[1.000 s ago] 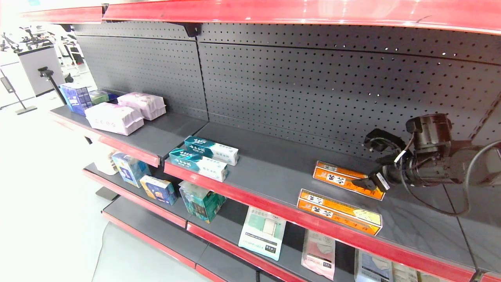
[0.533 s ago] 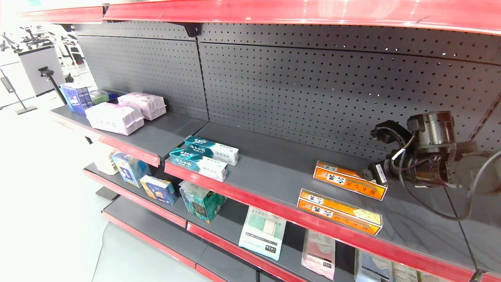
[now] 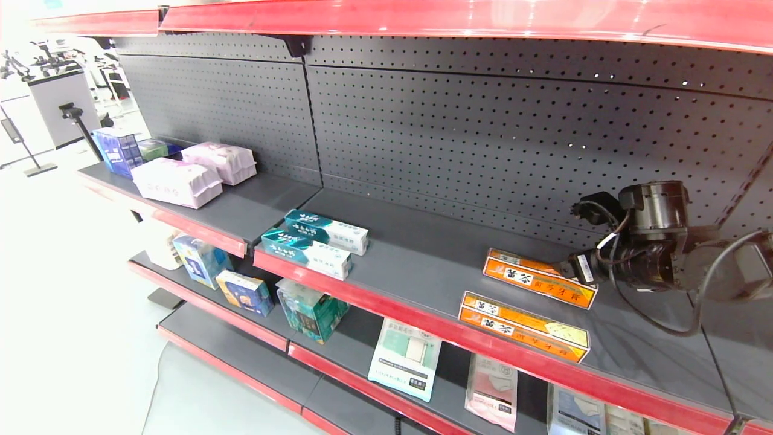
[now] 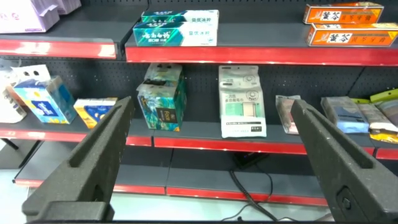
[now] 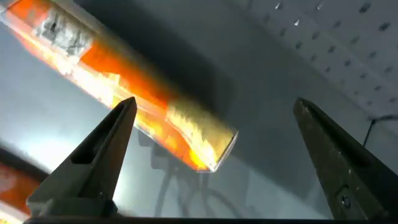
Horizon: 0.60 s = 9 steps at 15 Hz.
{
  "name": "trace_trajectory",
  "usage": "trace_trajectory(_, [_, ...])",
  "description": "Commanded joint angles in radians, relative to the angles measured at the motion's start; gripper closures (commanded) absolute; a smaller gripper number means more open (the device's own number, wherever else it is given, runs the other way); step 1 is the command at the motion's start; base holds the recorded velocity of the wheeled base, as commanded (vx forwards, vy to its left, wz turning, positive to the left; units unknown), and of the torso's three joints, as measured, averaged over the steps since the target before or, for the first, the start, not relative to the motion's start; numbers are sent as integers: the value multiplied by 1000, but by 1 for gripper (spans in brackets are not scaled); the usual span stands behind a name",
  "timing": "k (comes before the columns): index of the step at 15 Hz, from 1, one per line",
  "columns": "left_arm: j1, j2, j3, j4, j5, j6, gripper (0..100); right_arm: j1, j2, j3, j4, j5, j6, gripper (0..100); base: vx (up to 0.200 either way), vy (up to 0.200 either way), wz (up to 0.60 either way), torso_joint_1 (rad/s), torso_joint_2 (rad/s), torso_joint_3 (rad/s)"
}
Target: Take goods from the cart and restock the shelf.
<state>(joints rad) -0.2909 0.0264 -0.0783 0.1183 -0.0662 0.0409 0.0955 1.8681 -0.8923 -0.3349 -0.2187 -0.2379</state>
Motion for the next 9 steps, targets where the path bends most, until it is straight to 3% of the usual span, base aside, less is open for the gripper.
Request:
trace_trajectory(1, [-1,10,0,0,0,1,0,-13,31,-2,-4,-4,0,0,0,0,0,0,0,0])
trace_trajectory(9, [-1,20,0,0,0,-1,0,-51,71,-37,-7,-22,0,0,0,0,0,0,0,0])
